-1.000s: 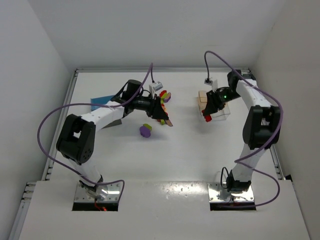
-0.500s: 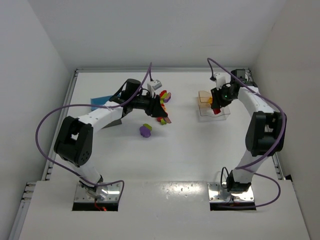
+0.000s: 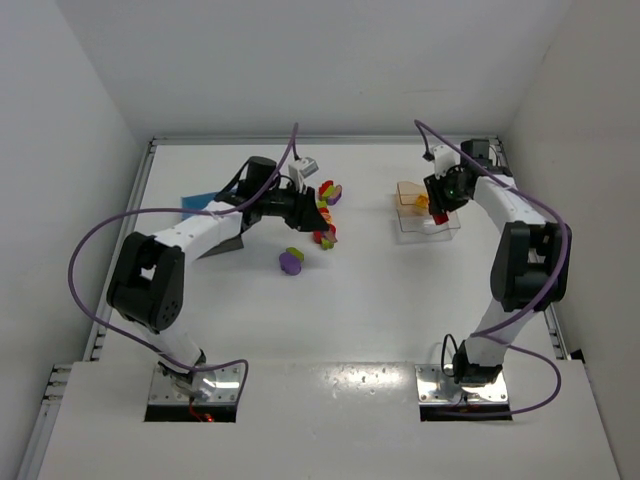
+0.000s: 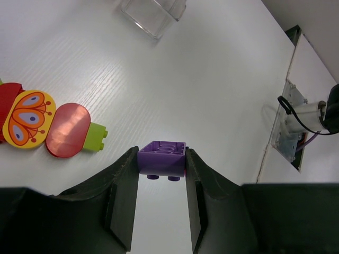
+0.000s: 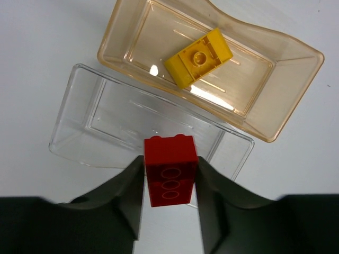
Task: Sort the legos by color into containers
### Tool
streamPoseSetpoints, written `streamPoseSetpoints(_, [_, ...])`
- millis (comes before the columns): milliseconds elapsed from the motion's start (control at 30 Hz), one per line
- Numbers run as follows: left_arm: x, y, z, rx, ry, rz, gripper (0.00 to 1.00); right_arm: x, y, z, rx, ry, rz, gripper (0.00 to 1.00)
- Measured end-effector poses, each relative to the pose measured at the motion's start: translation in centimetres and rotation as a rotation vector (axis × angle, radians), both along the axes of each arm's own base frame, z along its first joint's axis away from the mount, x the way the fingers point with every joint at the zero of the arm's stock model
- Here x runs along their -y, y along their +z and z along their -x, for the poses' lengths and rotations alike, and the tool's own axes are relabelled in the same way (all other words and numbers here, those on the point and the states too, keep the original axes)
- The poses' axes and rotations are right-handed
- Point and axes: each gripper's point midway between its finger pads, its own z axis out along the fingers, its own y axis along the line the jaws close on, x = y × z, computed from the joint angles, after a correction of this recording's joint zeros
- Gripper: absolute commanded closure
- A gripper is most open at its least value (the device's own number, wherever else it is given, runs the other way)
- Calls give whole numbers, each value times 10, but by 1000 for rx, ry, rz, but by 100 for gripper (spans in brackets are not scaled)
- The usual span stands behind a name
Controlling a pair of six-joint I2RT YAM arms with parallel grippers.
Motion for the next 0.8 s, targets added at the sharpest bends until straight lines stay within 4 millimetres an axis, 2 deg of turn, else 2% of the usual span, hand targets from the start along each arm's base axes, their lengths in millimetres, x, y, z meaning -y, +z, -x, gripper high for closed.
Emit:
streamPoseSetpoints(167, [-6,0,-5,1,18,-1,97,1,-6,1,-9,-3,5,48])
streamPoseSetpoints(200, [-7,0,-6,1,24,-3,97,0,-6,1,-9,-2,2,43])
streamPoseSetpoints(300, [-15,-1,-13,4,56,-11,97,-3,-4,0,-1,1,-16,42])
streamPoseSetpoints(367, [-29,0,-21,7,107,-31,97,-8,1,0,8,5,-43,42])
streamPoseSetpoints(467, [-67,8,-38,47,242,-94,97,-18,19,0,43,17,-96,42])
streamPoseSetpoints(600, [-134,20,-54,113,472,-240,100,-32,58,0,128,41,-157,41])
streamPoseSetpoints(700, [-177,15,-47,123,619,-375,100,-42,84,-6,186,57,-188,41])
streamPoseSetpoints(800, [-203,1,-28,92,692,-489,100,-50,99,-12,215,71,-214,41])
